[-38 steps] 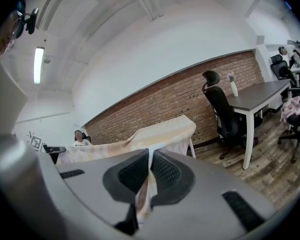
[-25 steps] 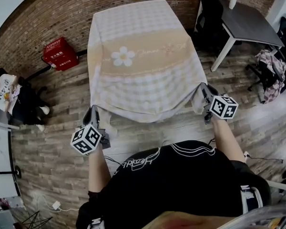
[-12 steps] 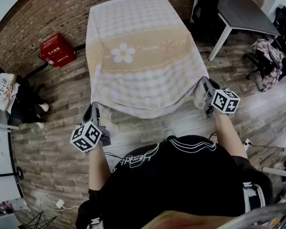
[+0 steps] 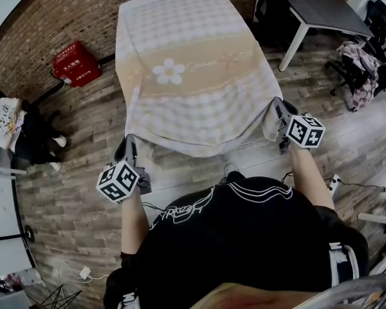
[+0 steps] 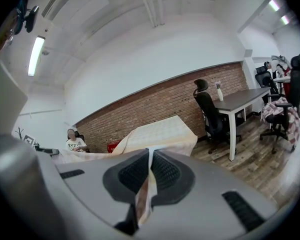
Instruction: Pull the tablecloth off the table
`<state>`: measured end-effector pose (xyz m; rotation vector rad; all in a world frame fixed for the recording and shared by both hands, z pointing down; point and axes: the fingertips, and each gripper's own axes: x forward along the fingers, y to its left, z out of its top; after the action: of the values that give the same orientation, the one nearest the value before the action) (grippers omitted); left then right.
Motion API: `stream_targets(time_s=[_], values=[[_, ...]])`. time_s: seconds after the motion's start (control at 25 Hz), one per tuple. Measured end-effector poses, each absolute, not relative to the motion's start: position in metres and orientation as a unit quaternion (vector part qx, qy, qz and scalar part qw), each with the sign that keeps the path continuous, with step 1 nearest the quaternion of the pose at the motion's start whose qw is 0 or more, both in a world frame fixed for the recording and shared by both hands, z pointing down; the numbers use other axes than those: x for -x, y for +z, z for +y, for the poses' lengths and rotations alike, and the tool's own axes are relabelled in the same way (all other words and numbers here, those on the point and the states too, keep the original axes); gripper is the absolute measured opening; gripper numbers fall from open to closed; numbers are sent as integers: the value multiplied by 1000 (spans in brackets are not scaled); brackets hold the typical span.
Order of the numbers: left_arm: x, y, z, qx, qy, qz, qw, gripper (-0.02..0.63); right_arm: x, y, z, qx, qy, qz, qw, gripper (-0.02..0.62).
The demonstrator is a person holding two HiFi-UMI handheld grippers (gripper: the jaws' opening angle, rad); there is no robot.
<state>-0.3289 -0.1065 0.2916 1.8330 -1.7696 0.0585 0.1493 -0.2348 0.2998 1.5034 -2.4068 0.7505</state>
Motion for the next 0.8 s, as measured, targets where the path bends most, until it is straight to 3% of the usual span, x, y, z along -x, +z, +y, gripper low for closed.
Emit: stream_targets(time_s=[0.8], values=[[341, 309, -58, -690, 17, -656, 306, 8, -154, 318, -171, -530, 267, -797, 116, -2]])
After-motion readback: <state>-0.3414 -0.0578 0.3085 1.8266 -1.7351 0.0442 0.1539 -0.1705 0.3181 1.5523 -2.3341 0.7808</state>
